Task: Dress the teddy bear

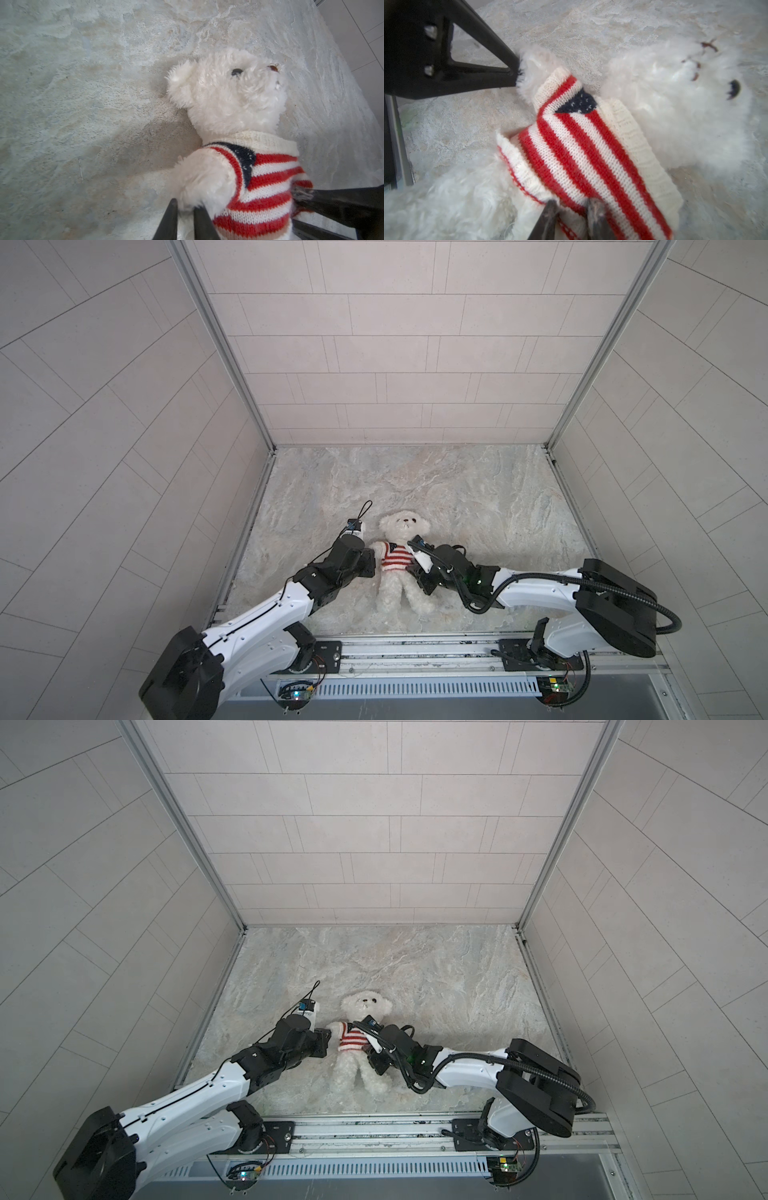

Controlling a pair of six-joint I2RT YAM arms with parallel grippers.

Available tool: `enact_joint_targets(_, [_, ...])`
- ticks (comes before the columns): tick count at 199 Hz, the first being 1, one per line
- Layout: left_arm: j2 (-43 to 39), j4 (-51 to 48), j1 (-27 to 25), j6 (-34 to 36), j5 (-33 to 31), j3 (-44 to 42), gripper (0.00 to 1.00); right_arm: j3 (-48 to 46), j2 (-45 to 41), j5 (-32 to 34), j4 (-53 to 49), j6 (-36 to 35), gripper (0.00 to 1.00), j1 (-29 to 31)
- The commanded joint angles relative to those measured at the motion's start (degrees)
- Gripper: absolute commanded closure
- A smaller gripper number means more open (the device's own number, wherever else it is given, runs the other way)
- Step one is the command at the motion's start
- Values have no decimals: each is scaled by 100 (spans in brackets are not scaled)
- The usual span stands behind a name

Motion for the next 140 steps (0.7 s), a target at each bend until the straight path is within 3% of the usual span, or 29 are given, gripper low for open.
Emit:
enact_joint_targets(1, [7, -35, 29, 9, -87, 173, 76, -6, 169, -291, 392, 164, 72, 30])
enact_joint_targets(22, [-108, -135, 29, 0, -94, 195, 69, -6, 251, -359, 582, 282, 73, 112])
enact_joint_targets(55, [-444, -593, 29, 80, -387, 266, 41, -15, 313, -368, 788, 476, 73, 254])
enact_joint_targets(108, [-954, -1259, 21, 256, -534, 517, 36, -124, 35, -314, 925, 637, 73, 303])
enact_joint_targets(140, [-1160, -901, -85, 64, 207, 569, 37, -348, -380, -129, 864, 671, 73, 213])
